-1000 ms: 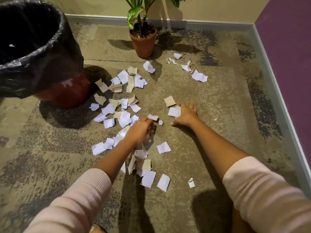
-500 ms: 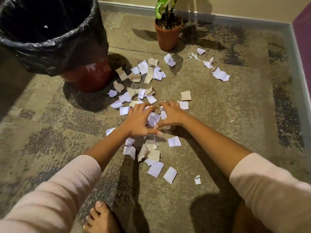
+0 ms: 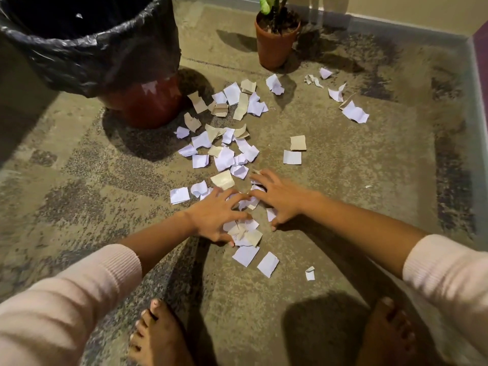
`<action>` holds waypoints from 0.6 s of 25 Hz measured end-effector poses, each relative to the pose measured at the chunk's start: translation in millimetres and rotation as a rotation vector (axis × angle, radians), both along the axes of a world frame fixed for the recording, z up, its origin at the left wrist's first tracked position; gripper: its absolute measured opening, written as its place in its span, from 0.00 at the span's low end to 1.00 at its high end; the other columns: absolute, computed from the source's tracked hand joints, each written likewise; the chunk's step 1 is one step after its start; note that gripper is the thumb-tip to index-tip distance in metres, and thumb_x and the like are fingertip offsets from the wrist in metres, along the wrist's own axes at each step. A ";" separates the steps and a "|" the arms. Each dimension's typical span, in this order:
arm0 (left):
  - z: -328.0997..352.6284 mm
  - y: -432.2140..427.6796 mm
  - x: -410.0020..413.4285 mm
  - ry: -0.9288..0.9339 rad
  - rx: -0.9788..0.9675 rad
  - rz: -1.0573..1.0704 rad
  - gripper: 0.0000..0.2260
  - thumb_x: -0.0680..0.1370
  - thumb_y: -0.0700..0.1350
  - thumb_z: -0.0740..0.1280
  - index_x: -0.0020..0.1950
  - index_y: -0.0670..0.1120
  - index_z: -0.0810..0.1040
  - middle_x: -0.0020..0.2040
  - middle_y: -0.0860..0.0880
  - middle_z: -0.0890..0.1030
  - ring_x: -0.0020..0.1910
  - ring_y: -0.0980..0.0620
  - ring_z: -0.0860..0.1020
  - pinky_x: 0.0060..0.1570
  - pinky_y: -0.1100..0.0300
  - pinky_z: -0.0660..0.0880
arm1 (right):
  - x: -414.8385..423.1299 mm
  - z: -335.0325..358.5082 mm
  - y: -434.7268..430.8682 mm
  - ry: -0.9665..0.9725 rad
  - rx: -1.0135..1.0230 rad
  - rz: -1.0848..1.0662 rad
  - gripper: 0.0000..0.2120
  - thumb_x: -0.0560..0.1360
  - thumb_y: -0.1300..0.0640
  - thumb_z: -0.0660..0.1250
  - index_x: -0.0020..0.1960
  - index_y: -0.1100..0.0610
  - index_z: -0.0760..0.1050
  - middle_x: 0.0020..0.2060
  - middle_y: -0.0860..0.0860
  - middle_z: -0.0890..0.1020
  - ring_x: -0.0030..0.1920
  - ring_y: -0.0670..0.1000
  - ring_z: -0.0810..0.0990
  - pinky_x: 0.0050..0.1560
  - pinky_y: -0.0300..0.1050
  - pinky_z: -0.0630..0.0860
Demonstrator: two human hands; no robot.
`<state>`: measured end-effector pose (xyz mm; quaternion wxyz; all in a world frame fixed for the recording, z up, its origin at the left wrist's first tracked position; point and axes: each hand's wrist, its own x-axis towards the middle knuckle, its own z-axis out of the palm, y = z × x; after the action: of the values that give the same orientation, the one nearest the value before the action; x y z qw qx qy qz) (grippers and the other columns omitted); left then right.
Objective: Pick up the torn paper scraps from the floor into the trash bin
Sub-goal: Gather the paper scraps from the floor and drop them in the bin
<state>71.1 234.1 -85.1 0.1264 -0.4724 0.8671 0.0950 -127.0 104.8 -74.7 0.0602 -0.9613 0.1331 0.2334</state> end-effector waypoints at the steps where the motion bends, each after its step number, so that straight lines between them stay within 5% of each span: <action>1: -0.2 -2.1 -0.6 0.005 -0.007 -0.002 0.29 0.71 0.69 0.60 0.70 0.59 0.66 0.73 0.42 0.64 0.69 0.39 0.64 0.60 0.40 0.69 | -3.8 1.4 -3.2 -0.005 -0.008 0.037 0.51 0.60 0.35 0.75 0.75 0.50 0.56 0.77 0.58 0.48 0.75 0.65 0.46 0.71 0.62 0.61; 7: -0.3 -19.6 -1.3 0.014 -0.121 0.100 0.21 0.74 0.60 0.64 0.64 0.52 0.72 0.70 0.42 0.69 0.66 0.38 0.69 0.60 0.43 0.70 | -10.8 11.0 -10.9 -0.168 -0.127 -0.062 0.35 0.71 0.54 0.71 0.74 0.51 0.60 0.77 0.56 0.55 0.74 0.64 0.56 0.53 0.55 0.80; 11: 7.0 -16.3 -5.7 0.050 -0.177 0.040 0.29 0.75 0.61 0.58 0.73 0.50 0.64 0.75 0.42 0.62 0.73 0.37 0.61 0.69 0.40 0.60 | -24.4 5.6 -9.0 -0.290 -0.161 0.128 0.23 0.76 0.47 0.63 0.69 0.51 0.66 0.74 0.58 0.62 0.72 0.63 0.62 0.58 0.60 0.75; 15: 3.2 1.4 -13.3 0.077 -0.180 -0.099 0.32 0.76 0.67 0.53 0.76 0.53 0.61 0.77 0.41 0.58 0.76 0.36 0.55 0.72 0.38 0.53 | -44.7 -6.7 0.9 -0.322 -0.193 0.294 0.25 0.78 0.41 0.56 0.71 0.50 0.65 0.74 0.60 0.61 0.73 0.64 0.61 0.64 0.63 0.68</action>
<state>57.8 235.4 -81.9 0.0546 -0.4342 0.8987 0.0286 -171.7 105.7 -81.4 -0.0459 -0.9965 0.0020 0.0693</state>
